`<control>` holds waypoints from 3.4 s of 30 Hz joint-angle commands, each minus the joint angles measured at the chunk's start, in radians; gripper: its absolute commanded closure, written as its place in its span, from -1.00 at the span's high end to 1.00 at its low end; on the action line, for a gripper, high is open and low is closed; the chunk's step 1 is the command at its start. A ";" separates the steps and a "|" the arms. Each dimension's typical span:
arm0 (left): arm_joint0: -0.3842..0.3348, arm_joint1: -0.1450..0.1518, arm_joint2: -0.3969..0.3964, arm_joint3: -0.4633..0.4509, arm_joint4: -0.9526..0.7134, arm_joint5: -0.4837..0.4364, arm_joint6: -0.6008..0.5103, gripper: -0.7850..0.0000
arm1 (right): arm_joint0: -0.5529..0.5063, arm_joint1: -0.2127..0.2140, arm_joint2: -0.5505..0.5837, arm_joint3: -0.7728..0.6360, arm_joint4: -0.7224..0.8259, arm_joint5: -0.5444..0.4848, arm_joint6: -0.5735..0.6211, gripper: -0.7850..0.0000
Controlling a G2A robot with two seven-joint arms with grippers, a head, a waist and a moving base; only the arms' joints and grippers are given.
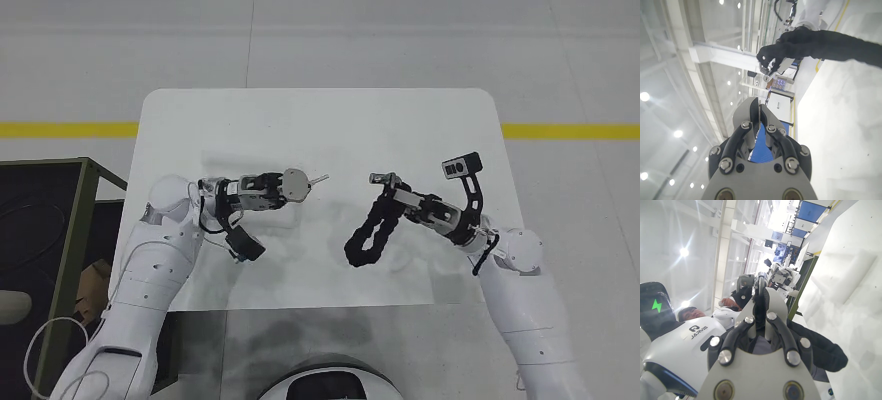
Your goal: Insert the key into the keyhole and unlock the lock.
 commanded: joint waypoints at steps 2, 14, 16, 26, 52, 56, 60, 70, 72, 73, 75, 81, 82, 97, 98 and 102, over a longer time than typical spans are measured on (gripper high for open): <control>-0.047 -0.002 0.005 0.056 -0.014 0.068 0.084 -1.00 | 0.014 0.007 0.010 0.006 -0.018 0.021 0.036 -1.00; 0.024 0.010 0.033 -0.038 0.100 0.125 0.086 -1.00 | -0.061 0.019 0.009 -0.086 -0.162 0.009 0.032 -1.00; 0.033 0.017 0.059 -0.056 0.077 0.114 0.086 -1.00 | -0.065 0.021 -0.005 -0.107 -0.194 0.012 0.048 -1.00; -0.010 0.075 0.126 -0.026 0.077 0.148 0.086 -1.00 | -0.060 0.029 -0.046 -0.140 -0.274 -0.011 0.054 -1.00; -0.043 0.128 0.210 -0.035 0.069 0.242 0.054 -1.00 | -0.038 0.044 -0.087 -0.095 -0.245 -0.027 0.032 -1.00; -0.039 0.129 0.212 -0.044 0.089 0.251 0.045 -1.00 | -0.034 0.045 -0.093 -0.087 -0.228 -0.018 0.033 -1.00; -0.038 0.130 0.213 -0.047 0.087 0.251 0.044 -1.00 | -0.031 0.046 -0.097 -0.083 -0.213 -0.017 0.038 -1.00; -0.043 0.130 0.211 -0.052 0.087 0.257 0.039 -1.00 | -0.035 0.049 -0.105 -0.086 -0.213 -0.012 0.034 -1.00; -0.043 0.130 0.213 -0.054 0.087 0.256 0.039 -1.00 | -0.037 0.050 -0.106 -0.086 -0.211 -0.010 0.033 -1.00; -0.043 0.130 0.215 -0.055 0.086 0.255 0.041 -1.00 | -0.037 0.050 -0.106 -0.087 -0.208 -0.008 0.032 -1.00; -0.043 0.130 0.217 -0.057 0.085 0.254 0.042 -1.00 | -0.039 0.051 -0.107 -0.088 -0.202 -0.005 0.028 -1.00; -0.042 0.132 0.216 -0.061 0.092 0.256 0.040 -1.00 | -0.041 0.052 -0.112 -0.097 -0.202 -0.003 0.022 -1.00; -0.042 0.132 0.215 -0.061 0.091 0.255 0.041 -1.00 | -0.041 0.052 -0.113 -0.099 -0.203 -0.004 0.020 -1.00; -0.043 0.134 0.211 -0.063 0.086 0.254 0.041 -1.00 | -0.048 0.053 -0.132 -0.116 -0.223 -0.019 -0.007 -1.00; -0.042 0.134 0.213 -0.067 0.088 0.253 0.043 -1.00 | -0.049 0.053 -0.133 -0.118 -0.224 -0.018 -0.009 -1.00; -0.041 0.134 0.216 -0.073 0.086 0.251 0.045 -1.00 | -0.052 0.052 -0.139 -0.126 -0.228 -0.014 -0.015 -1.00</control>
